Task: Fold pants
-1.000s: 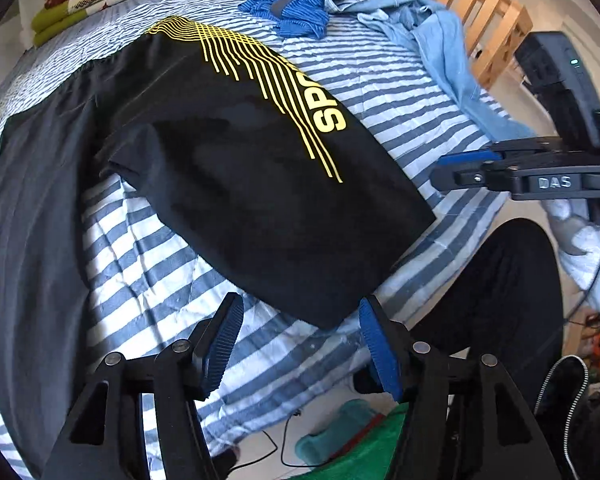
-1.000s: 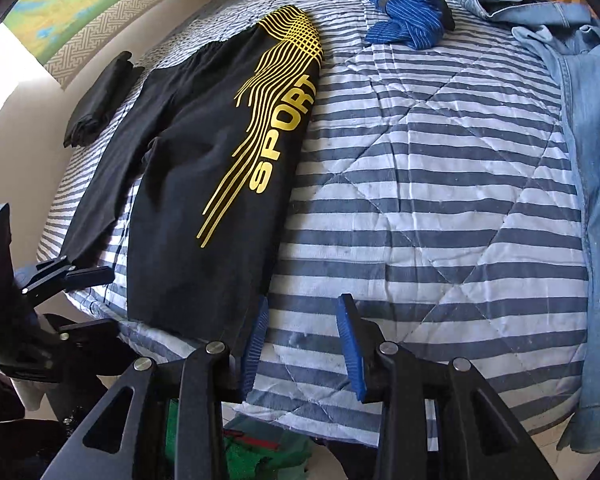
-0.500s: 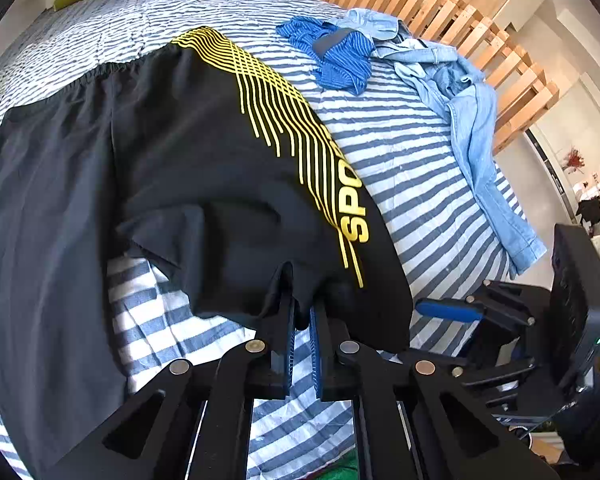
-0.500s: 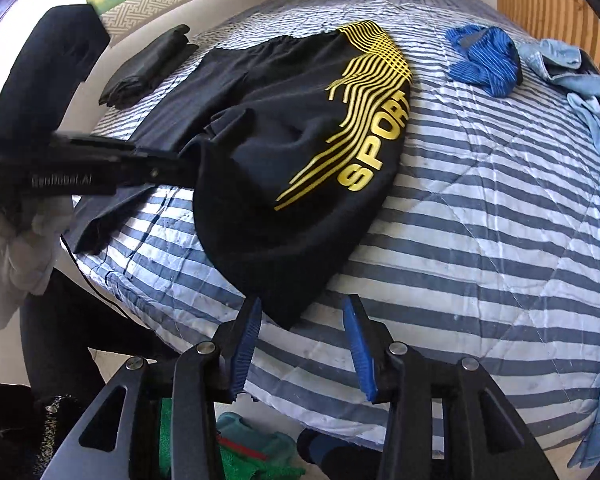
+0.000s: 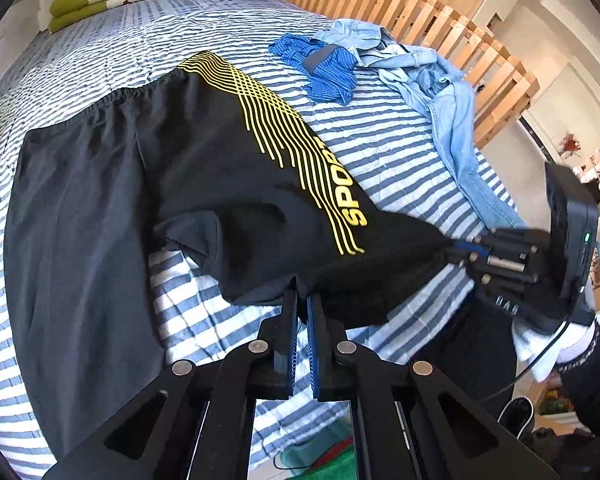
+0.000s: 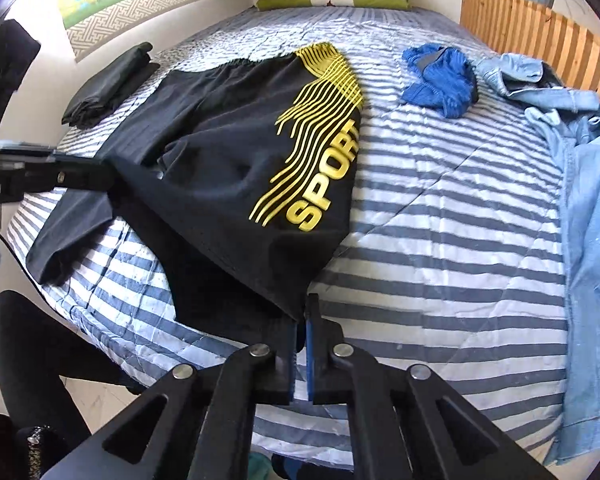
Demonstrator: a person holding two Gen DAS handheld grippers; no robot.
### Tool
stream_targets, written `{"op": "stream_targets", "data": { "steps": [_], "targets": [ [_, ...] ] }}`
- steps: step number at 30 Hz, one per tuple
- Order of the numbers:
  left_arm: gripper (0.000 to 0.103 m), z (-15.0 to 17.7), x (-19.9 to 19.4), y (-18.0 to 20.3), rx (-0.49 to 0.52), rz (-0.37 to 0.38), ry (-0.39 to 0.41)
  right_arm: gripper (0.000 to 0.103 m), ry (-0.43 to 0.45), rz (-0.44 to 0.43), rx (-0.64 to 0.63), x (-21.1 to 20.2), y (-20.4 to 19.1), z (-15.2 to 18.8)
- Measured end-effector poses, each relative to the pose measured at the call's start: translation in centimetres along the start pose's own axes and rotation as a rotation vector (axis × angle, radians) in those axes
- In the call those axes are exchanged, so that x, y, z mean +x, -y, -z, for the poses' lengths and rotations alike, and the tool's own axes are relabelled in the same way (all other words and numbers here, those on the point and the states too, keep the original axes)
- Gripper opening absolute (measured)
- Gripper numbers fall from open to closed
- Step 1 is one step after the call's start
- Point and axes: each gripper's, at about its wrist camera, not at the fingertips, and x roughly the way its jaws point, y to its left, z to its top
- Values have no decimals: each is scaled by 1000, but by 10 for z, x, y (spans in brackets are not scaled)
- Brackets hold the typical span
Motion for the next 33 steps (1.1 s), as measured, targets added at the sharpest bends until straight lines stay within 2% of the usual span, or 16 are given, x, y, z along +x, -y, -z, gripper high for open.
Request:
{"op": "stream_targets", "data": {
  "steps": [5,7,9,11,13,14,16,18,21,25,28,30,32,33],
  "targets": [
    [4,36,-17,8,10,90,-58,2,110,47,-65,-59,-3,-19],
    [7,50,-11,13,24,112,-99,2,107,69,-85,-68,-3,-21],
    [7,64,-1,16,38,113,-149,2,53,107,-92,-60,-2,-18],
    [7,72,3,13,40,102,-157,3,-42,154,-126,-39,1,-8],
    [7,73,1,2,21,91,-147,9,-141,129,-120,-24,13,4],
    [7,72,-1,-6,6,78,-137,10,-161,97,-102,-24,19,8],
    [7,63,-10,-29,-47,47,-107,17,-154,12,-63,-34,32,9],
    [7,50,-25,-57,-110,14,-55,24,-99,-40,-16,-48,44,-3],
    [11,26,-52,-112,-199,-91,32,26,-34,-79,36,-58,53,-35],
    [32,-15,-75,-196,-329,-228,96,28,33,-70,42,-50,52,-94],
    [36,-49,-75,-254,-401,-288,115,28,53,-92,31,-34,41,-144],
    [49,-74,-63,-287,-440,-326,118,28,57,-117,29,-18,33,-176],
    [58,-99,-43,-315,-458,-376,121,28,62,-116,24,0,24,-205],
    [58,-109,-31,-326,-460,-387,114,28,64,-105,16,11,21,-217]
  ]
}}
